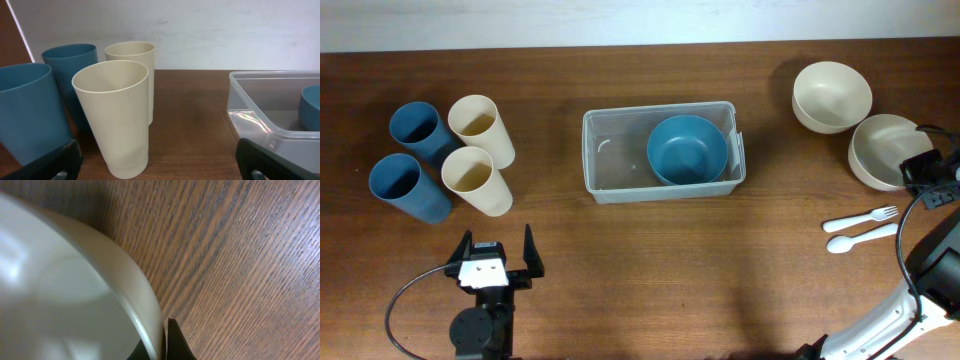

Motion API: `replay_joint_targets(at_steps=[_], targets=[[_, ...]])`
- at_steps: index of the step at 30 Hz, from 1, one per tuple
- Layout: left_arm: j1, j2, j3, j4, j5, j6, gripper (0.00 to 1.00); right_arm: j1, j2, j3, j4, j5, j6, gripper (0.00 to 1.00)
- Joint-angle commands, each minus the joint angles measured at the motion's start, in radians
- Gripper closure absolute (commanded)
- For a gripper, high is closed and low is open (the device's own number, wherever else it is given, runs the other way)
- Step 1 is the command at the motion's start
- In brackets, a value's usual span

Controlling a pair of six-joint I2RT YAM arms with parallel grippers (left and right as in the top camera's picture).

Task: Pack container
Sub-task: 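Move the right gripper to the right cream bowl and grasp its rim, then lift the cream bowl and carry it over the container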

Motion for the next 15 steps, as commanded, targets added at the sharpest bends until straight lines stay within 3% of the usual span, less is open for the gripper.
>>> replay_joint_targets(at_steps=[1,9,15], targets=[[0.004,-0.008,-0.002,-0.005,0.011,0.015,0.0,-0.005,0.007,0.023,-0.024,0.009,0.01,0.96],[0.004,-0.008,-0.002,-0.005,0.011,0.015,0.0,-0.072,-0.01,0.163,-0.185,-0.034,0.011,0.96],[0.004,-0.008,-0.002,-0.005,0.011,0.015,0.0,-0.173,-0.046,0.194,-0.212,-0.327,0.031,0.96]])
